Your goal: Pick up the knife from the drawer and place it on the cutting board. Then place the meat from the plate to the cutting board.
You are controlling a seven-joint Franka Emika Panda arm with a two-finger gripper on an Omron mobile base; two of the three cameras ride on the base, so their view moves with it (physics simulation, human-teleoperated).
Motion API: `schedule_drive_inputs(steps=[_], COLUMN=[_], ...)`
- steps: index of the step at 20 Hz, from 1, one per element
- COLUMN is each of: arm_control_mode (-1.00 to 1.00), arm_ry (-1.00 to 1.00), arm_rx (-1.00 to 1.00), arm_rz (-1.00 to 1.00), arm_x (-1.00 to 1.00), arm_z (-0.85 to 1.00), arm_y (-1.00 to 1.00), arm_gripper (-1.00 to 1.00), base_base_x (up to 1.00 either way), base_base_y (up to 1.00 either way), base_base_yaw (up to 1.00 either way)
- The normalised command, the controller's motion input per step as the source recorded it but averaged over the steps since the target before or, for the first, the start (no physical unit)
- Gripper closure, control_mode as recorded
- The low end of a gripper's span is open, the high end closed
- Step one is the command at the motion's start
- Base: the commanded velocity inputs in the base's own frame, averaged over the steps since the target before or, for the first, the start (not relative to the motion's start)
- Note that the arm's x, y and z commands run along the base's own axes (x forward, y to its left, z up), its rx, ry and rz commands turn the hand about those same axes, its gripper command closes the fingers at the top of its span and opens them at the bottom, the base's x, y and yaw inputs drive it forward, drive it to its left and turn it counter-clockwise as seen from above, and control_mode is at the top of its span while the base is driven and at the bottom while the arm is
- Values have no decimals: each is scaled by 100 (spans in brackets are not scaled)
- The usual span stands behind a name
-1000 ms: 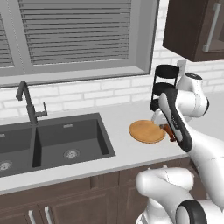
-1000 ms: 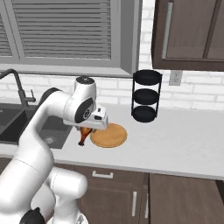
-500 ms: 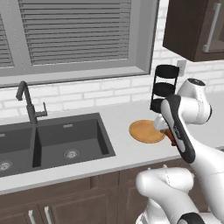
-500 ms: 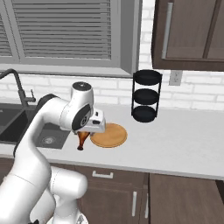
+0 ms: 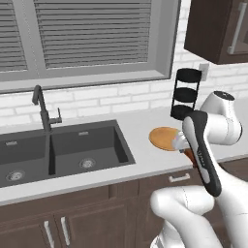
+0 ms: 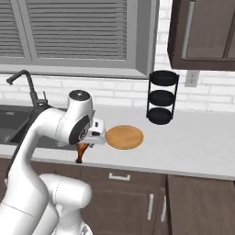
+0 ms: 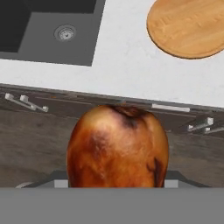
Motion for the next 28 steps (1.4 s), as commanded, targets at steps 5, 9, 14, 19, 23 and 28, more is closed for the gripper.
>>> schedule_drive_inputs(steps=[5, 9, 14, 19, 23, 28], arm_control_mode=[100, 100, 100, 100, 100, 100], arm_ry=[0, 0, 0, 0, 0, 0], arm_rx=[0, 0, 0, 0, 0, 0], arm_rz=[0, 0, 0, 0, 0, 0], arm_x=[0, 0, 0, 0, 0, 0], arm_z=[0, 0, 0, 0, 0, 0], arm_y=[0, 0, 0, 0, 0, 0], arm_gripper=[100, 100, 100, 100, 100, 100], base_base_x=[-53, -39, -15, 0, 9, 30], base_base_y=[100, 100, 100, 100, 100, 89], base_base_yaw=[0, 0, 0, 0, 5, 10])
